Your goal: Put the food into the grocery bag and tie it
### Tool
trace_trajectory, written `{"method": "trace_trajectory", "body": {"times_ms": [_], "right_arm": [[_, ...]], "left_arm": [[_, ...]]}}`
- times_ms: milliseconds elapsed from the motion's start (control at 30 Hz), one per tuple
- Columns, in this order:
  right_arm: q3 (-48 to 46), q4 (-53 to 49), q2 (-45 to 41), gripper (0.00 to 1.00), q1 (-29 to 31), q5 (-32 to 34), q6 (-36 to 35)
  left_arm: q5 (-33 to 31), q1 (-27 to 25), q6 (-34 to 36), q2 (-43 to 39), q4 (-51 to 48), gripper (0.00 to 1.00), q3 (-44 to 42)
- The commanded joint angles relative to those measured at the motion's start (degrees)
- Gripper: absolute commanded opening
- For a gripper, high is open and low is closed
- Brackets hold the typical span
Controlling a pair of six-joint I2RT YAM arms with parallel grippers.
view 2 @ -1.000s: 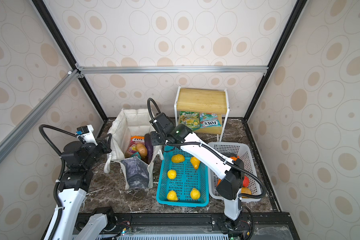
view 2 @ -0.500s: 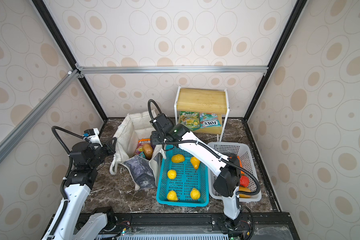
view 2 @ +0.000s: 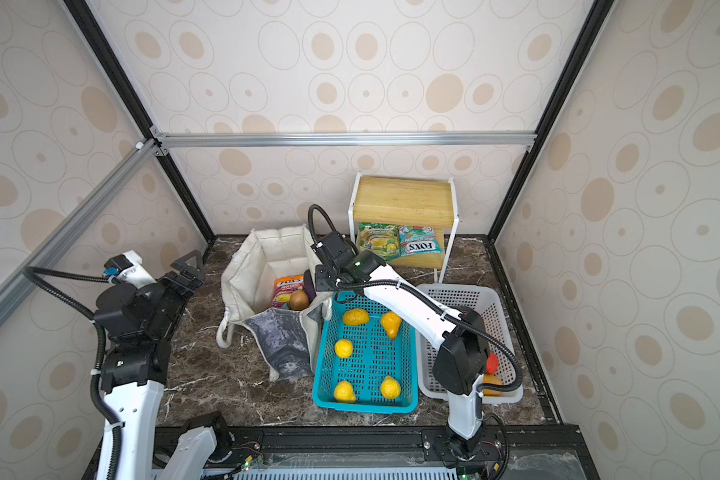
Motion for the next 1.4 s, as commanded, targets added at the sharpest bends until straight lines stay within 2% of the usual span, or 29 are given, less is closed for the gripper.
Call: {"method": "trace_trajectory", "body": {"times_ms": [0, 67, 167, 333, 400, 467, 600, 667, 733, 767, 867, 967, 1000, 1133, 1200, 1367], "right_arm": [[-1.03, 0.75, -2.58, 0.01, -0.20, -0.39, 0.89], [-1.58, 1.34, -2.74, 0.01, -0.27, -0.99, 0.71], [-1.78, 1.44, -2.54, 0.01, -0.25, -1.22, 0.48], [-2.89, 2.13, -2.98, 0.01, -0.28, -1.66, 0.32], [-3.42, 2.63, -2.98, 0.01, -0.30, -1.95, 0.40], [-3.40, 2.56, -2.88, 0.00, -0.26, -1.92, 0.25], [-3.51, 2.42, -3.28, 0.01, -0.43, -1.73, 0.14], [-3.67, 2.82, -3.47, 0.00, -0.59, -1.88, 0.32], [-3.54, 2.71, -3.41, 0.00, -0.78, -2.44, 0.34], [-3.36, 2.33, -3.29, 0.00, -0.79, -2.52, 0.37], [-3.81, 1.85, -3.60, 0.00, -0.87, -2.41, 0.67], [-4.12, 2.19, -4.19, 0.00, -0.87, -2.67, 0.85], [-4.14, 2.20, -4.32, 0.00, -0.87, -3.02, 0.76], [-3.94, 2.48, -4.26, 0.00, -0.89, -3.44, 0.73], [-3.78, 2.47, -3.67, 0.00, -0.87, -3.62, 0.69], [-2.86, 2.18, -2.90, 0.00, -0.87, -4.19, 0.76]], "left_arm": [[-0.31, 2.41, -7.45, -3.58, -3.76, 0.99, -4.79], [0.88, 3.38, -9.06, -5.06, -3.24, 0.98, -7.97], [6.06, 3.63, -15.62, -7.41, 2.16, 0.96, -16.17], [8.35, 3.60, -23.61, -11.58, 8.30, 0.92, -25.47], [13.59, 3.53, -30.07, -10.51, 15.97, 0.89, -30.20], [16.05, 3.33, -35.02, -10.22, 24.39, 0.82, -34.21], [15.29, 1.15, -36.28, -9.95, 27.79, 0.78, -35.19], [15.04, -1.81, -39.21, -9.28, 31.44, 0.77, -36.83], [14.19, -4.85, -41.75, -8.40, 34.95, 0.71, -38.75], [13.62, -5.91, -41.97, -8.02, 36.43, 0.63, -39.25], [11.80, -6.15, -38.64, -7.50, 35.38, 0.24, -37.32], [7.07, -6.12, -30.01, -8.13, 26.09, 0.03, -29.90], [4.86, -6.09, -26.88, -8.59, 21.36, 0.00, -26.68], [-2.27, -5.94, -17.68, -10.75, 11.70, 0.00, -16.55], [-2.73, -5.89, -14.54, -9.97, 9.77, 0.00, -12.34], [0.85, -5.94, -11.64, -6.43, 9.88, 0.00, -5.90]]}}
